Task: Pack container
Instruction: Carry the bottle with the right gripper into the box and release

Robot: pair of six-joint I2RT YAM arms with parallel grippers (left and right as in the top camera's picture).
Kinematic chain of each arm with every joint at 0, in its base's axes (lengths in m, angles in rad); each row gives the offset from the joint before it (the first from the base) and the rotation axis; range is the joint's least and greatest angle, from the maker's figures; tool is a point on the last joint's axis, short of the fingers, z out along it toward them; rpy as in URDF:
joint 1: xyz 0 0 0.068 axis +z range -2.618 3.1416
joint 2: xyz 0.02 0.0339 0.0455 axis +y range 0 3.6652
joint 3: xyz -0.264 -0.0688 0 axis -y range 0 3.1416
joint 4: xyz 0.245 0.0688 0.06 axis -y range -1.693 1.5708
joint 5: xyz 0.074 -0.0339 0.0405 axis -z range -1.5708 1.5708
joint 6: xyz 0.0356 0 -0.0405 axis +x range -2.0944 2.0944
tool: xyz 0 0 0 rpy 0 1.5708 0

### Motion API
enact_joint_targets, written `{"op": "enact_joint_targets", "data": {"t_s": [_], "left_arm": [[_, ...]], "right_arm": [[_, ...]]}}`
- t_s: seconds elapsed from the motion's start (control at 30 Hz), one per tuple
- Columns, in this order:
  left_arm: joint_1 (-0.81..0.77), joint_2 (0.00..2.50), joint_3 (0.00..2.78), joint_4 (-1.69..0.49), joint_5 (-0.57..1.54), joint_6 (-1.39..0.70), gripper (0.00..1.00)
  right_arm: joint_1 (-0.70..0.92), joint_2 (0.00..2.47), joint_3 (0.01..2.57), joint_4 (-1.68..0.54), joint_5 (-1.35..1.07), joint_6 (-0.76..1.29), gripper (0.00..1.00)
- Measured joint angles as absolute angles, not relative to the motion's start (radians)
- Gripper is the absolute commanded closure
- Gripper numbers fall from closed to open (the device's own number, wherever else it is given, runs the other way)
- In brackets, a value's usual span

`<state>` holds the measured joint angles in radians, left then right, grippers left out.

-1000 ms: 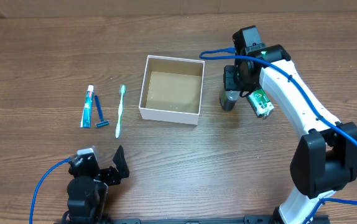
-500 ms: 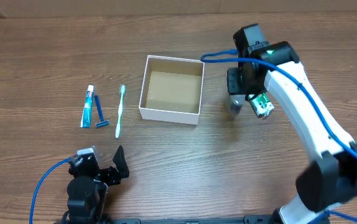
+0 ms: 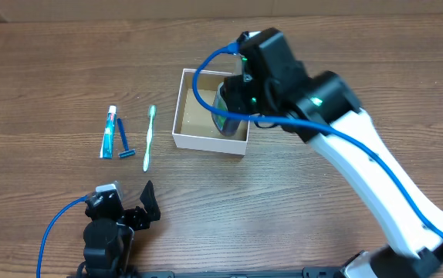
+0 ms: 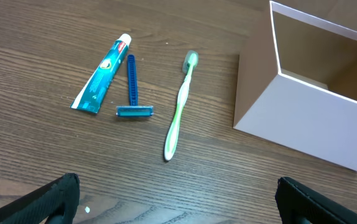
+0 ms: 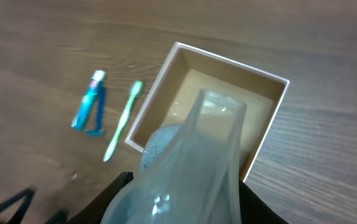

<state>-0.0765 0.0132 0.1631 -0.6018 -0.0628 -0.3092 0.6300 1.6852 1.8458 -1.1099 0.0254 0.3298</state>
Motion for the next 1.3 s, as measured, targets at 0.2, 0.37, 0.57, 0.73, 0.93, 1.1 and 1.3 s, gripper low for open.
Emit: {"op": "enact_joint_targets", "data": {"t_s": [0.2,0.37,0.57,0.73,0.93,1.1,1.3], "left_arm": [[-0.076,0.013,0.163,-0.602,-0.063,-0.309,0.00],[-0.076,0.013,0.163,-0.602,-0.063,-0.309,0.00],[-0.076,0.013,0.163,-0.602,-0.063,-0.309,0.00],[-0.076,0.013,0.163,-0.602,-0.063,-0.309,0.00],[-0.076,0.013,0.163,-0.602,-0.063,-0.309,0.00],[-0.076,0.013,0.163,-0.602,-0.063,-0.309,0.00],[-0.076,0.013,0.163,-0.602,-0.063,-0.309,0.00]], "right_arm": [[0.594,1.932,1.845,-1.032,0.113,0.422,0.73],[0.561,2.017,1.845,-0.998,0.123,0.454,0.64],[0.524,2.027,1.846,-0.960,0.131,0.464,0.18],[0.524,2.027,1.846,-0.978,0.131,0.430,0.14],[0.523,2.001,1.853,-1.093,0.130,0.414,0.01],[0.457,1.798,1.884,-1.196,0.126,0.414,0.00],[0.202,1.701,1.877,-1.316,0.131,0.357,0.00]]}}
